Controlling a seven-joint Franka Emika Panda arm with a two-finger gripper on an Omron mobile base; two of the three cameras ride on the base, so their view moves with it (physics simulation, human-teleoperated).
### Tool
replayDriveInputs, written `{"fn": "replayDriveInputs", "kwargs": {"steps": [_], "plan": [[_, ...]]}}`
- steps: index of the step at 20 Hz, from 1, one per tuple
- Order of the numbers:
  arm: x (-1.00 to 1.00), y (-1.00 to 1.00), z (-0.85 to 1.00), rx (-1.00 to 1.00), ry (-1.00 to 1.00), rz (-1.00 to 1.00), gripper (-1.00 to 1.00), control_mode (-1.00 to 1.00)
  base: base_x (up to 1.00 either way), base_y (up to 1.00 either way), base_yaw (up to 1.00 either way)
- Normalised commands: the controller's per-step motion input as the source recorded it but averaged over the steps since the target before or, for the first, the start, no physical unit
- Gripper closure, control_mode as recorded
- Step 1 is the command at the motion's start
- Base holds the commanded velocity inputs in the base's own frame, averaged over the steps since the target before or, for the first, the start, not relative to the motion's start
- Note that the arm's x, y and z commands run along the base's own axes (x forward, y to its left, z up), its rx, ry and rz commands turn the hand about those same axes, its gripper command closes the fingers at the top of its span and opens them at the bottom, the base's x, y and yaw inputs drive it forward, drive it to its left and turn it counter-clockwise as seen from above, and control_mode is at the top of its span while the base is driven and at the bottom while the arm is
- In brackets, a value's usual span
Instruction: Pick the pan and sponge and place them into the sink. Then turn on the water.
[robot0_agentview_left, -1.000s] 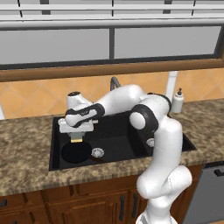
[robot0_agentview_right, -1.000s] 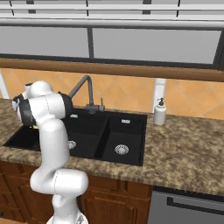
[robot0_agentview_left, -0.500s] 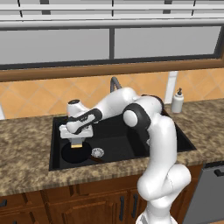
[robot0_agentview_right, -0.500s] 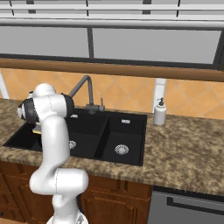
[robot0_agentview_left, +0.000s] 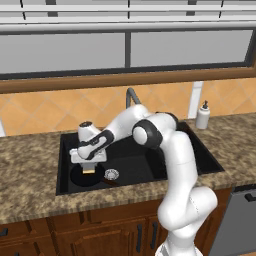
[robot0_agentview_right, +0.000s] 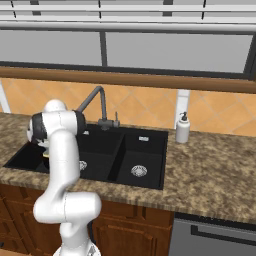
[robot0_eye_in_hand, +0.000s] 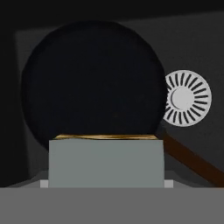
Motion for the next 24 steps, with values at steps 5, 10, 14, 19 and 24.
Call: {"fn": "replayDriveInputs", "kwargs": {"steps": [5,10,14,19,24], "plan": [[0.23,0.00,-0.37,-0.01,0.00,0.00,1.00,-1.00,0.00,0.00,0.00],[0.12,0.00,-0.40,-0.01,0.00,0.00,1.00,-1.00,0.00,0.00,0.00],[0.03,0.00,-0.20,-0.01,-0.01,0.00,-1.00,-1.00,0.00,0.00,0.00],[0.01,0.00,0.00,0.00,0.00,0.00,-1.00,-1.00,0.00,0.00,0.00],[-0.02,0.00,0.10,0.00,-0.06,0.00,-1.00,-1.00,0.00,0.00,0.00]]}}
